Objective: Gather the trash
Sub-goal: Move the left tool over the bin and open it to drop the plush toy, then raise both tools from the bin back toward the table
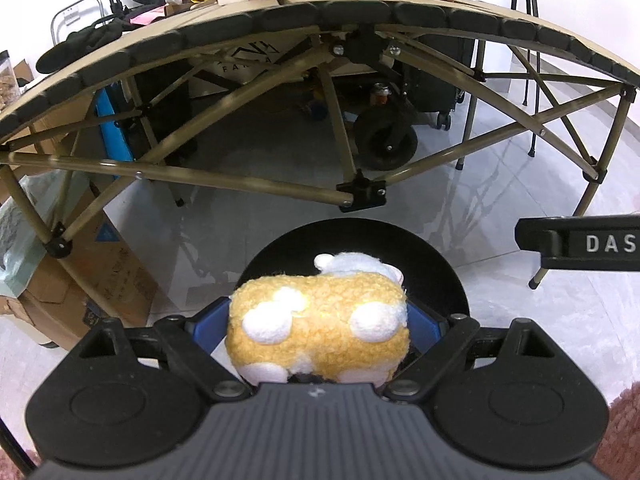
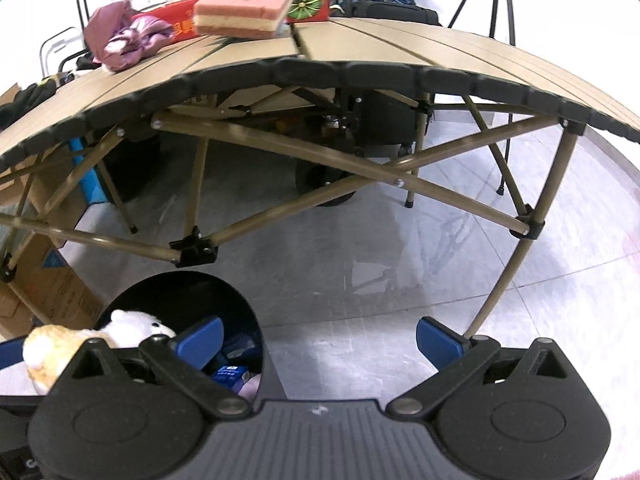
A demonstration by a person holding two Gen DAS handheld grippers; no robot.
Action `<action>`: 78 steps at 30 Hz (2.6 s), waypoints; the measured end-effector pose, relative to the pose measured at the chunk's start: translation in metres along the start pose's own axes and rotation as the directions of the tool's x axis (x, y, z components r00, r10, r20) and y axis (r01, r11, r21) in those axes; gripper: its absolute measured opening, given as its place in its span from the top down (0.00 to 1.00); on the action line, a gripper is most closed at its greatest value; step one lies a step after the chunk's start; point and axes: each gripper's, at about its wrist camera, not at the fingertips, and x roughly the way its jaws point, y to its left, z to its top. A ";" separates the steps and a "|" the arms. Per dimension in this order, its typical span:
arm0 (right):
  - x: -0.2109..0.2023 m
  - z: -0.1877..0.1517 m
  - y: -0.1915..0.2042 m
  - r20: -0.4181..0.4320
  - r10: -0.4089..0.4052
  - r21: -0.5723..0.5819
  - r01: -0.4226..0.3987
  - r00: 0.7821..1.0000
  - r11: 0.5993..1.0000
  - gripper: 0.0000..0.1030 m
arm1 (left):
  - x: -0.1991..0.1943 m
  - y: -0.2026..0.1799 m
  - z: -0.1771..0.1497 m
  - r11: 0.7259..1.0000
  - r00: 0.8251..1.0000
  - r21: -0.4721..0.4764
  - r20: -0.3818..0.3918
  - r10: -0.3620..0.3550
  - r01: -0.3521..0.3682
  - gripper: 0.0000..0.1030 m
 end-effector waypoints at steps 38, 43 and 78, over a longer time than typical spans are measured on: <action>-0.004 -0.002 -0.009 0.010 -0.008 0.030 0.007 1.000 1.000 0.00 | 0.009 0.001 0.011 0.994 0.998 -0.109 -0.056 0.006 -0.012 0.00; -0.011 0.000 -0.006 0.037 0.001 0.014 -0.001 0.999 1.000 0.00 | -0.002 0.010 0.015 0.988 0.999 -0.145 -0.020 0.049 -0.051 0.00; -0.109 0.024 0.003 0.441 0.154 -0.101 -0.121 0.884 0.987 0.00 | -0.097 0.046 0.048 0.979 0.926 -0.188 0.352 0.137 -0.073 0.00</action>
